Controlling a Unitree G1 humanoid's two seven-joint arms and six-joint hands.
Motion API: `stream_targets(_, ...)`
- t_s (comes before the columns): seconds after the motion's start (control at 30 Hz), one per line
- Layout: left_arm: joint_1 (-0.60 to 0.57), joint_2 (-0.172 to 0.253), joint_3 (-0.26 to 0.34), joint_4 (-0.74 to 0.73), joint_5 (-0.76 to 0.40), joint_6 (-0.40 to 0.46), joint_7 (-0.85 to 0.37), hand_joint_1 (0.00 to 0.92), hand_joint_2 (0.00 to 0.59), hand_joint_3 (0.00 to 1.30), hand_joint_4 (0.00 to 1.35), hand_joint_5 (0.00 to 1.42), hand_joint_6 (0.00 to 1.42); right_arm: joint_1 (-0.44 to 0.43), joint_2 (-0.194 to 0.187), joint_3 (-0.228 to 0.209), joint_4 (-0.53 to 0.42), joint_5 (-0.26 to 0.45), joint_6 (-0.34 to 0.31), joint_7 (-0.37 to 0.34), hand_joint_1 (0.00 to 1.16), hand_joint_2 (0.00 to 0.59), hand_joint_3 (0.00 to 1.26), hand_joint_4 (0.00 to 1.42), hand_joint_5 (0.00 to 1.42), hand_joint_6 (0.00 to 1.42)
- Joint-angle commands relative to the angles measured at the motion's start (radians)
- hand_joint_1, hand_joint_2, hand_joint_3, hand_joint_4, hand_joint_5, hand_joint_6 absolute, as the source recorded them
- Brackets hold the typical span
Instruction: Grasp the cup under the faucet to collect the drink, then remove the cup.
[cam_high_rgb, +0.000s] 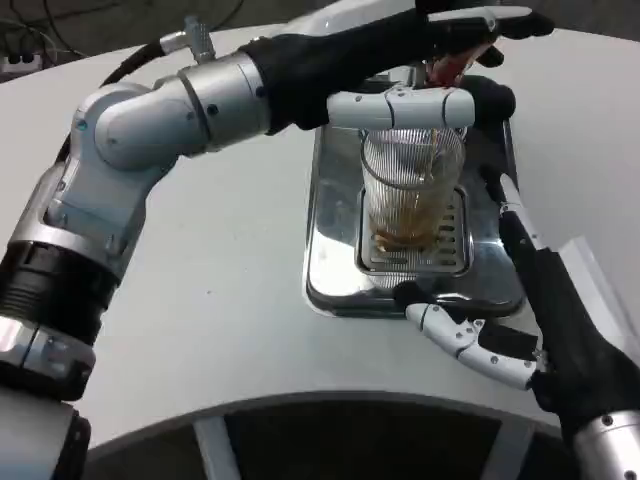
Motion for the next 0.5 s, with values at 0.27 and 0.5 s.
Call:
stream_targets(0.27,0.023,0.009,-0.025,0.036,0.05,-0.022,-0.021,0.0,0.139,0.11,0.04,0.15,0.16,-0.12,-0.005,-0.02,0.2,0.128,-0.049,-0.172,0.75,0.217,0.0,0.0,0.0,0.0)
stream_targets(0.5,0.017,0.015,-0.024,0.048,0.053,-0.03,-0.021,0.0,0.14,0.11,0.04,0.15,0.15,-0.183,-0.012,-0.016,0.284,0.168,-0.057,-0.246,0.76,0.214,0.0,0.0,0.0,0.0)
